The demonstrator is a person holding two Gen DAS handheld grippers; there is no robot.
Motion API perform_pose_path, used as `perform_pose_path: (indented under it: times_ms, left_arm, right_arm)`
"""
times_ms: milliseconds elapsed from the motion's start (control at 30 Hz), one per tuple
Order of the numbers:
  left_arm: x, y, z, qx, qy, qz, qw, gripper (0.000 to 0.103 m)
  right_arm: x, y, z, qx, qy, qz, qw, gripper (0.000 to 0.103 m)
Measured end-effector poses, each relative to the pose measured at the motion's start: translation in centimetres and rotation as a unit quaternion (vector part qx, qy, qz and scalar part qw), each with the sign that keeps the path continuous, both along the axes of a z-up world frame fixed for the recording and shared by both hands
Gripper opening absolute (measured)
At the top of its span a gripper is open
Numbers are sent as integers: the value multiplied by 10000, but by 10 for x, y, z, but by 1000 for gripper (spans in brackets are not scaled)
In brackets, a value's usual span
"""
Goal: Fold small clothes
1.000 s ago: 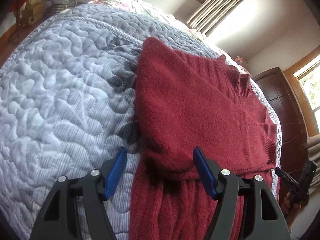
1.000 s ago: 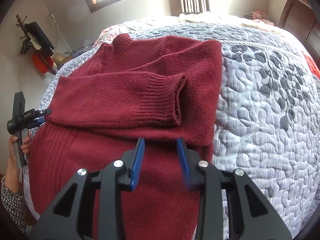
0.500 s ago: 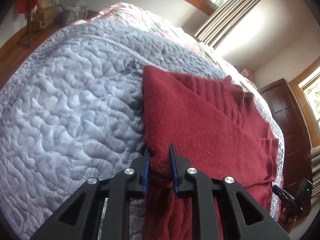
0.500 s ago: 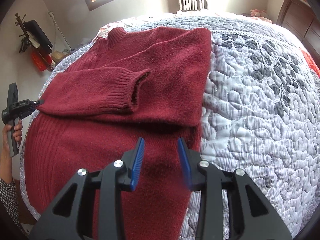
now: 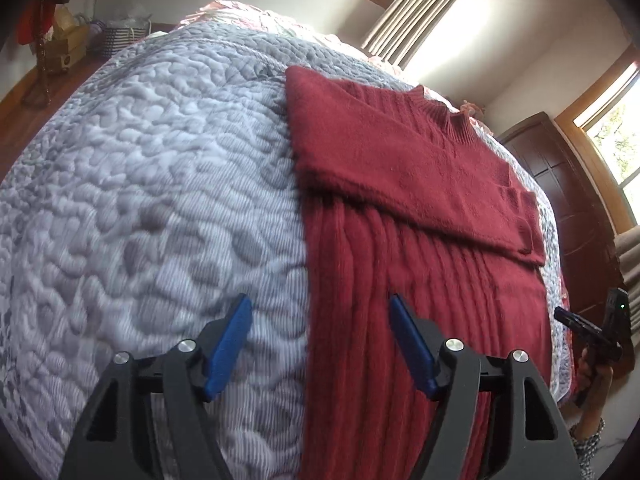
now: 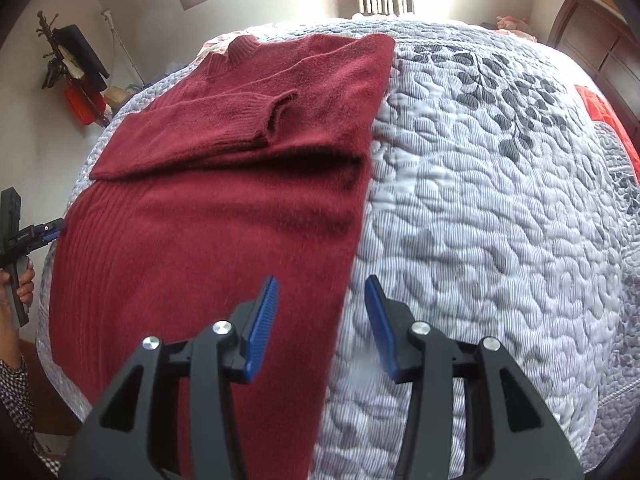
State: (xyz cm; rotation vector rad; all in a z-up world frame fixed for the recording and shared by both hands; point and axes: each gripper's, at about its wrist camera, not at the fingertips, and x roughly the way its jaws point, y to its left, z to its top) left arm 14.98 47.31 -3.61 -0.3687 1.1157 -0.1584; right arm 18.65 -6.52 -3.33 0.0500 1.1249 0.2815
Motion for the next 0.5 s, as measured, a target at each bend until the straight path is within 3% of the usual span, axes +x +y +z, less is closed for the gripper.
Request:
perform_pose_path:
  times_ms: [233,333,500]
  left_arm:
    - [-89,-13,-3,147,94,-153,9997,72]
    - [-116,-17,-13,98,251,-202,9994,72]
    - [-145,-33,-13,365,172,-323,9987,72]
  right_arm:
    - [-85,-4,-6,14,183,198,9996,52]
    - [-116,-6,-18,-4,337,200,9992,52]
    - [-158,-4,-32,53,458,247,9986,52]
